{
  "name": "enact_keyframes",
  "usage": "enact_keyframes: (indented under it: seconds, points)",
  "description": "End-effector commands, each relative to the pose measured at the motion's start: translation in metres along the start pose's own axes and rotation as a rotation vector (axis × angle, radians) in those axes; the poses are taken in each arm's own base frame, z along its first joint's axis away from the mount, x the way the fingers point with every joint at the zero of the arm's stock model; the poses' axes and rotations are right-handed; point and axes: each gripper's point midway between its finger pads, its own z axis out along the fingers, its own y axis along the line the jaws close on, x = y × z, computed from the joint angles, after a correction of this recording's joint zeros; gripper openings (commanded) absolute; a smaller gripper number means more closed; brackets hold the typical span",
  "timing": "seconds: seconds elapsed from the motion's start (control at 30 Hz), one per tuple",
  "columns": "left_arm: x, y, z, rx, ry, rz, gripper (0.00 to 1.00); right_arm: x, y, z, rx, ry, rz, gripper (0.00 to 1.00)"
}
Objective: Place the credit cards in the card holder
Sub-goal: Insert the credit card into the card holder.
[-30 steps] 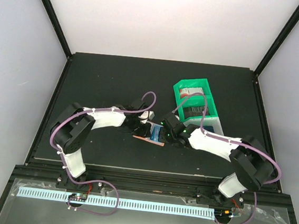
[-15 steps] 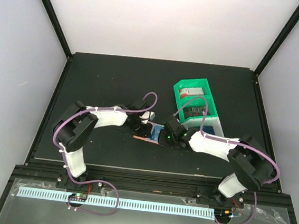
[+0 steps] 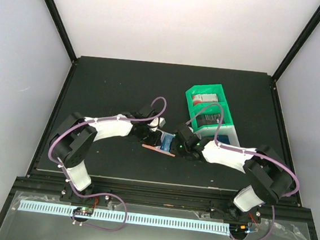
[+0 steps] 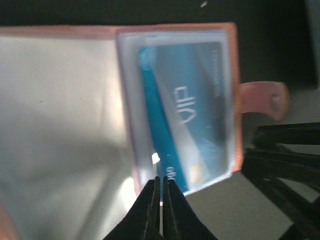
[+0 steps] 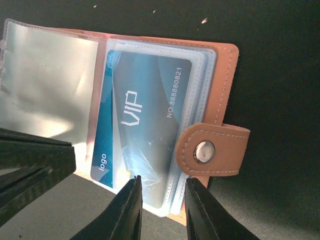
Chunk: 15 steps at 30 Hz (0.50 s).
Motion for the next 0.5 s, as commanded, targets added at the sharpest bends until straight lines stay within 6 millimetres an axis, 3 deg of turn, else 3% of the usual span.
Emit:
enact_keyframes:
  seconds: [0.0, 0.3, 0.47]
  points:
    - [-0.01, -0.024, -0.015, 0.095, -0.06, 0.037, 0.07, -0.008, 0.002, 0.0, 0.006, -0.027, 0.004, 0.27]
    - [-0.001, -0.009, 0.004, 0.046, -0.011, 0.0, 0.15, -0.006, 0.004, 0.001, -0.003, -0.015, -0.007, 0.27]
    - [0.004, 0.004, 0.014, -0.002, 0.014, -0.011, 0.13, -0.006, 0.006, 0.002, -0.014, -0.011, -0.008, 0.28]
